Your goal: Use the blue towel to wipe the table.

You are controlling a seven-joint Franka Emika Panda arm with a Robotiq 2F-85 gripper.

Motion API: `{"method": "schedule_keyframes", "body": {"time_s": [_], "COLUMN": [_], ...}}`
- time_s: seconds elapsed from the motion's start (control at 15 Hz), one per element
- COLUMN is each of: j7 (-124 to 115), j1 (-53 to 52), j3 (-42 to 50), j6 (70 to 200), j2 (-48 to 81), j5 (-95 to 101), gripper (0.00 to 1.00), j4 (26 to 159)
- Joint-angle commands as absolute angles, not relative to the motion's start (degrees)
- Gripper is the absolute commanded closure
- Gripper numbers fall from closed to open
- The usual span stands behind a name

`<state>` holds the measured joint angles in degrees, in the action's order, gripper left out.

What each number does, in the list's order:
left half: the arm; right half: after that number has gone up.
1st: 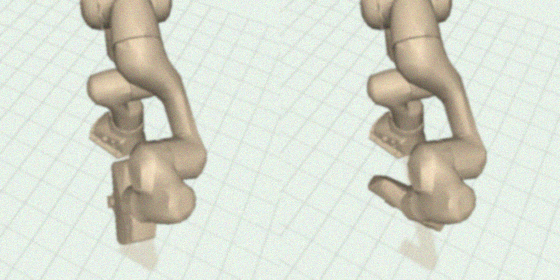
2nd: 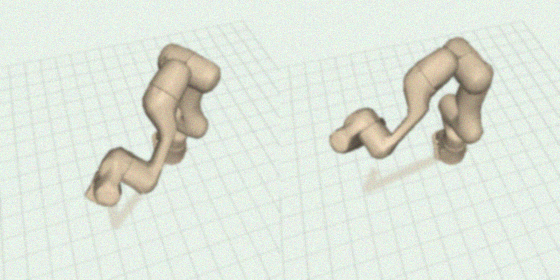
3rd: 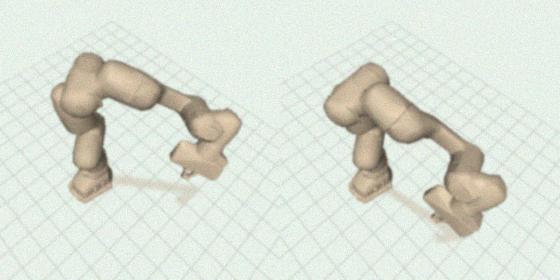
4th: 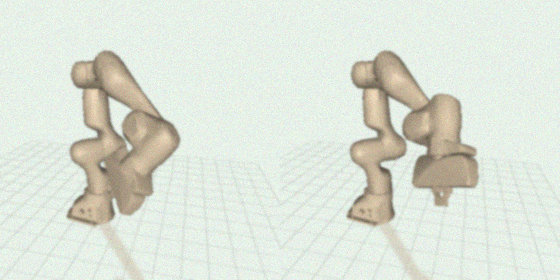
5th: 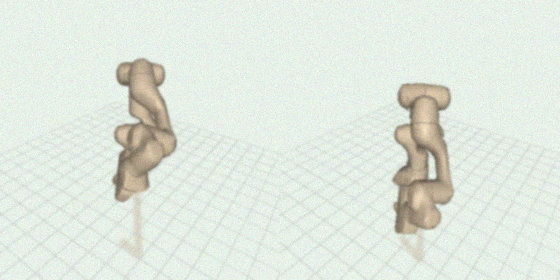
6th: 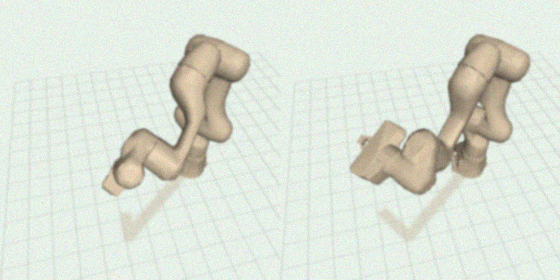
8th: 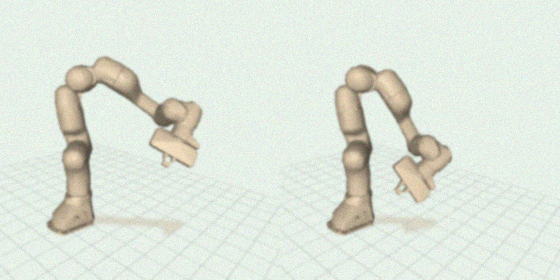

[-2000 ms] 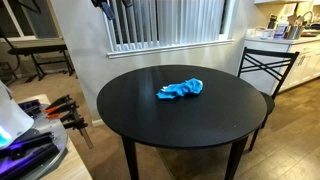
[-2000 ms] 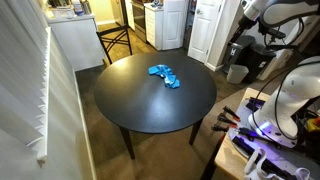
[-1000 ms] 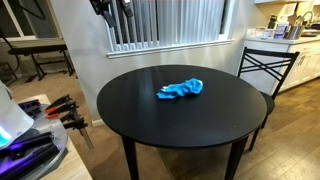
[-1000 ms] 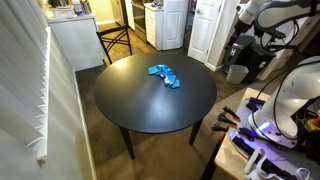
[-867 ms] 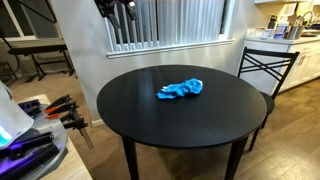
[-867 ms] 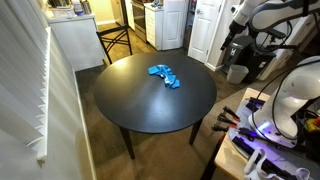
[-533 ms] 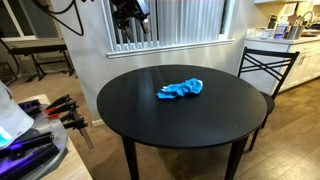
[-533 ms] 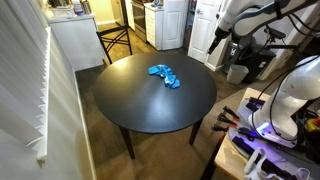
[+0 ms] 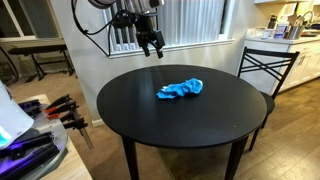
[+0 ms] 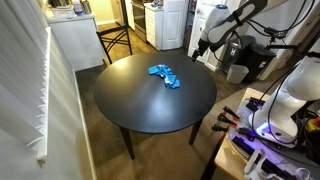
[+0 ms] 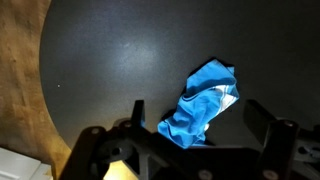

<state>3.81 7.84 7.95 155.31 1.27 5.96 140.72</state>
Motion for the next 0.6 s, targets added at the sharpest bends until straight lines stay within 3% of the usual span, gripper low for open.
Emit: {"method": "schedule_keyframes", "body": {"time_s": [0.0, 0.2, 0.33, 0.4, 0.53], "j7": [-7.1, -16.2, -2.8, -10.5, -6.1], "j1": [6.9, 4.9, 6.8, 5.1, 5.2], "j3": [7.6, 7.7, 3.3, 6.8, 4.7], "j6": [154.7, 153.2, 150.8, 153.0, 152.1], "j2": [7.9, 11.6, 12.1, 11.4, 12.4], "j5": [3.8, 3.3, -4.8, 1.3, -2.8], "gripper": [0.0, 0.0, 0.0, 0.0, 0.0], "j4": [134.5, 130.2, 129.2, 130.6, 129.4]}}
